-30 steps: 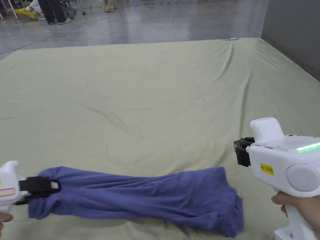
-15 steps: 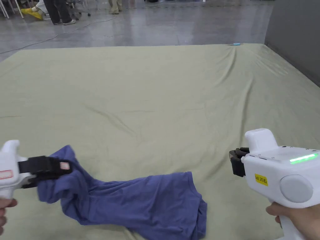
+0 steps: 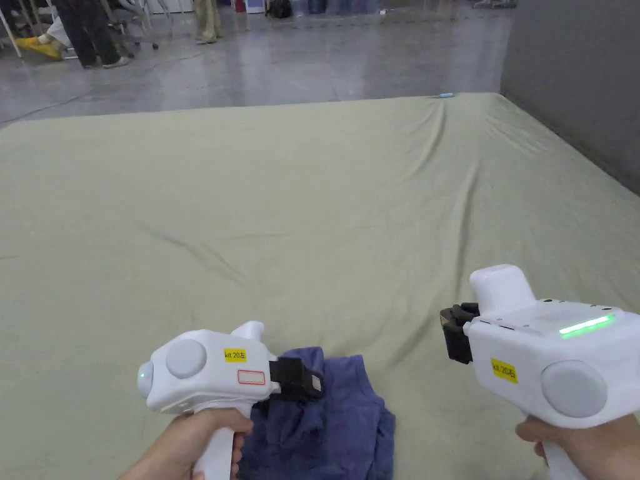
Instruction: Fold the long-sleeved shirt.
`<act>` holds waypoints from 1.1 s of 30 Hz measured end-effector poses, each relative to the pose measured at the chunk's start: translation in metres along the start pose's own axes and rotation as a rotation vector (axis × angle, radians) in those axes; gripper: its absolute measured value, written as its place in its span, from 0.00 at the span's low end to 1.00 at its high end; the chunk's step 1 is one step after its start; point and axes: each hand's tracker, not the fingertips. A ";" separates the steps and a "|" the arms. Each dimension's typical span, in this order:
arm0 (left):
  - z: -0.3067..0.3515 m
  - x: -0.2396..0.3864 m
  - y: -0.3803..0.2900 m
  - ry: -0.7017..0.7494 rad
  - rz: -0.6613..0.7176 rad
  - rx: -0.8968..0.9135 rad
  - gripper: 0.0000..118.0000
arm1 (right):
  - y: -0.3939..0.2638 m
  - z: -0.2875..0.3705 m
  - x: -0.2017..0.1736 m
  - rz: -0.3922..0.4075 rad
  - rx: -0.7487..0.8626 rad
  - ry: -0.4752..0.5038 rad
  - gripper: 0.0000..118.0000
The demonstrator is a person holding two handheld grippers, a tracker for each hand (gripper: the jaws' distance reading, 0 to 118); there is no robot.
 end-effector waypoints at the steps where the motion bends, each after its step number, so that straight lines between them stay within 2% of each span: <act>1: 0.005 -0.003 -0.001 -0.053 0.011 0.024 0.37 | -0.001 0.000 0.001 0.000 -0.001 0.001 0.00; 2: 0.014 0.002 -0.003 -0.095 0.029 0.044 0.71 | -0.001 0.000 0.001 0.000 -0.001 0.002 0.00; 3: 0.024 0.003 -0.003 -0.123 0.048 0.066 0.89 | -0.001 0.000 0.002 -0.001 -0.004 0.002 0.00; 4: 0.036 0.005 -0.001 -0.133 0.049 0.074 0.98 | -0.001 -0.001 0.002 -0.001 -0.007 0.004 0.00; 7: 0.081 0.013 0.001 -0.183 0.026 0.170 0.99 | -0.002 -0.003 0.000 -0.005 -0.014 0.010 0.00; 9: 0.108 0.006 0.002 -0.157 0.027 0.209 0.98 | -0.002 -0.004 -0.002 -0.007 -0.017 0.016 0.00; 10: 0.118 0.018 -0.007 -0.141 0.032 0.216 0.93 | -0.002 -0.004 -0.002 -0.009 -0.017 0.022 0.00; 11: 0.127 0.014 -0.010 -0.085 0.031 0.239 0.68 | -0.002 -0.004 -0.003 -0.011 -0.019 0.029 0.00; 12: 0.130 0.013 -0.014 -0.042 0.019 0.260 0.32 | -0.002 -0.005 -0.003 -0.012 -0.021 0.032 0.00; 13: 0.130 0.013 -0.018 0.050 -0.028 0.240 0.00 | -0.002 -0.005 -0.004 -0.012 -0.021 0.032 0.00; 15: 0.113 0.014 -0.026 0.187 -0.109 0.196 0.00 | -0.002 -0.007 -0.005 -0.007 -0.023 0.032 0.00; 16: 0.103 0.013 -0.029 0.191 -0.114 0.153 0.00 | -0.002 -0.007 -0.006 -0.006 -0.025 0.031 0.00; 21: 0.040 0.001 -0.018 0.145 -0.094 0.063 0.00 | -0.003 -0.006 -0.005 -0.022 -0.029 0.037 0.00; 23: 0.017 0.010 -0.011 0.099 -0.115 0.009 0.00 | -0.004 -0.004 -0.003 -0.023 -0.031 0.034 0.00; 27: -0.030 0.043 -0.007 0.103 -0.170 -0.069 0.00 | -0.007 -0.005 0.004 -0.035 -0.040 0.021 0.00; 33: -0.078 0.058 -0.005 0.075 -0.150 -0.113 0.00 | -0.009 -0.005 0.013 -0.052 -0.048 0.006 0.00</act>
